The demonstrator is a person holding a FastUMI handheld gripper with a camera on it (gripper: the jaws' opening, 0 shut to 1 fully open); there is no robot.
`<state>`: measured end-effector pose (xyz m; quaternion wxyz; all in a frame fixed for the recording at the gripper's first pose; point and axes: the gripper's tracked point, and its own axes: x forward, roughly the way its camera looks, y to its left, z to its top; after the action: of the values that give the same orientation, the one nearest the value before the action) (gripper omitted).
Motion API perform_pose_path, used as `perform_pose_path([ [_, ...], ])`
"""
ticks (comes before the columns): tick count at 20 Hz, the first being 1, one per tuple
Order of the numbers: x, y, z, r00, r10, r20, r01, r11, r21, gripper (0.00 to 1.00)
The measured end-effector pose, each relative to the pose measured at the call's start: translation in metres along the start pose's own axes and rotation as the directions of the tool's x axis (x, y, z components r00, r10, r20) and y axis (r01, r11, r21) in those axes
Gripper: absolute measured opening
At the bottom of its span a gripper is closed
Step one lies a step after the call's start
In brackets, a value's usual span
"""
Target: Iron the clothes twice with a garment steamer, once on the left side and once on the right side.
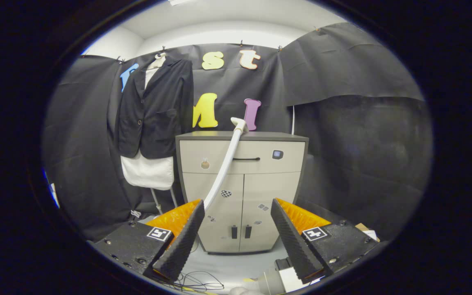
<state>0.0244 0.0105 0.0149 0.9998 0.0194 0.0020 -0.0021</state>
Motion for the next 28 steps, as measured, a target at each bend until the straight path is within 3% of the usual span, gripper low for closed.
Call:
perform_pose_path([
  [3,0.011,-0.004,0.016,1.000,0.010,0.004,-0.010,1.000,0.000,1.00],
  [7,0.050,-0.030,0.079,0.999,0.004,0.052,-0.005,1.000,0.008,1.00],
  [13,0.167,-0.052,0.205,0.990,0.084,0.110,-0.089,0.995,0.043,1.00],
  [17,0.251,-0.067,0.262,0.985,0.140,0.099,-0.144,0.989,0.034,1.00],
  [22,0.340,-0.065,0.286,0.973,0.230,0.009,-0.230,0.973,0.035,1.00],
  [28,0.416,-0.046,0.270,0.938,0.311,-0.153,-0.308,0.950,0.041,1.00],
])
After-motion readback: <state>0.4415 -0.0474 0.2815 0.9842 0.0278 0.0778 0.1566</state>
